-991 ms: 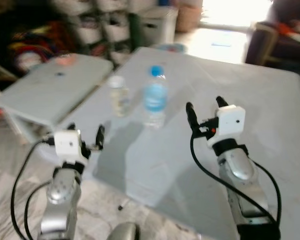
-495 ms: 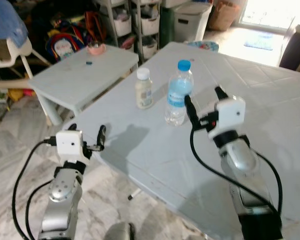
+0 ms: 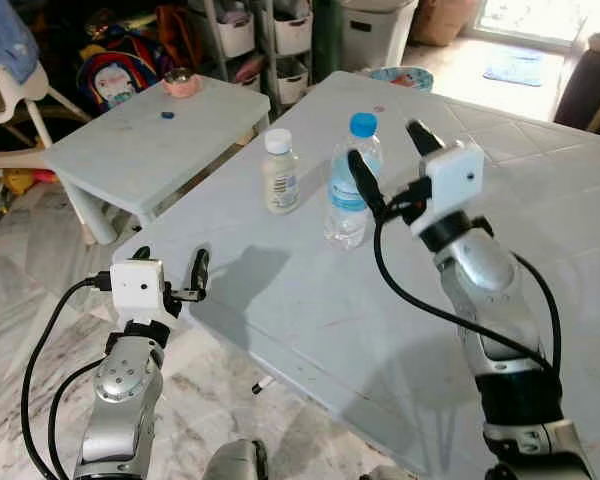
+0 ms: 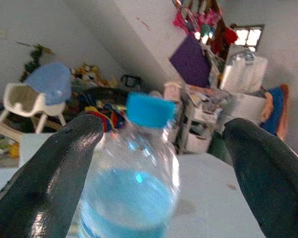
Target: Restocking fridge
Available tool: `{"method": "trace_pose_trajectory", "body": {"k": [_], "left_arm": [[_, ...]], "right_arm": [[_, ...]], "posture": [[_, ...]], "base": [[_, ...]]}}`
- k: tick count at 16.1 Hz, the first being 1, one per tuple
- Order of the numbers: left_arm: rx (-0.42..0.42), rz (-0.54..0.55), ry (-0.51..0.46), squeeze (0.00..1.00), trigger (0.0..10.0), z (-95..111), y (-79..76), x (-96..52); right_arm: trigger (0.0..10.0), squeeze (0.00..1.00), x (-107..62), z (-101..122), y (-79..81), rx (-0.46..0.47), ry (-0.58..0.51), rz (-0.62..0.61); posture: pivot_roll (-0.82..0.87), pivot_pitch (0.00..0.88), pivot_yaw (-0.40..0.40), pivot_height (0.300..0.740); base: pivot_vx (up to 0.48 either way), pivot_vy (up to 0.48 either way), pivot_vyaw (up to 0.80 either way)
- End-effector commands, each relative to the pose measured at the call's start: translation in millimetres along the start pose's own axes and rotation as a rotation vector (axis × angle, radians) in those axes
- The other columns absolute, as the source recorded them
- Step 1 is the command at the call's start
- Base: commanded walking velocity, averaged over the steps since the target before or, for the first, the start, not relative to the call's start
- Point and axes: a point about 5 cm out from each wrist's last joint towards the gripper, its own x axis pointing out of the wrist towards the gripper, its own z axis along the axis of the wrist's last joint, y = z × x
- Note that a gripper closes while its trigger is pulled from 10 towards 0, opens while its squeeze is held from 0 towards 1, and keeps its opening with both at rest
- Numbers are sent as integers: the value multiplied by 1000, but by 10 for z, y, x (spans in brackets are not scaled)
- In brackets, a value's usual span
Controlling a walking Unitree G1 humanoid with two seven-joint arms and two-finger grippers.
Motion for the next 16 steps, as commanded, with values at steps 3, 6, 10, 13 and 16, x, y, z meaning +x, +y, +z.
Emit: {"method": "trace_pose_trajectory", "body": {"k": [3, 6, 10, 13, 16], "left_arm": [[23, 6, 8, 0, 10000, 9, 29, -9], [24, 0, 16, 0, 10000, 0, 15, 0], [31, -3, 20, 0, 10000, -1, 12, 11], [35, -6, 24, 0, 10000, -8, -1, 19], [37, -5, 29, 0, 10000, -13, 1, 19]], "right_arm": [[10000, 0, 67, 32, 52, 18, -6, 80], [10000, 0, 218, 70, 33, 29, 8, 117], [10000, 0, 465, 94, -20, 63, 71, 141], [8431, 0, 572, 32, 8, 61, 155, 205], [0, 0, 668, 52, -10, 91, 177, 187]], "posture": [[12, 31, 54, 740], [13, 34, 54, 740], [24, 32, 50, 740], [26, 31, 50, 740], [28, 31, 45, 740]], "base": [[0, 0, 0], [0, 0, 0], [0, 0, 0], [0, 0, 0], [0, 0, 0]]}}
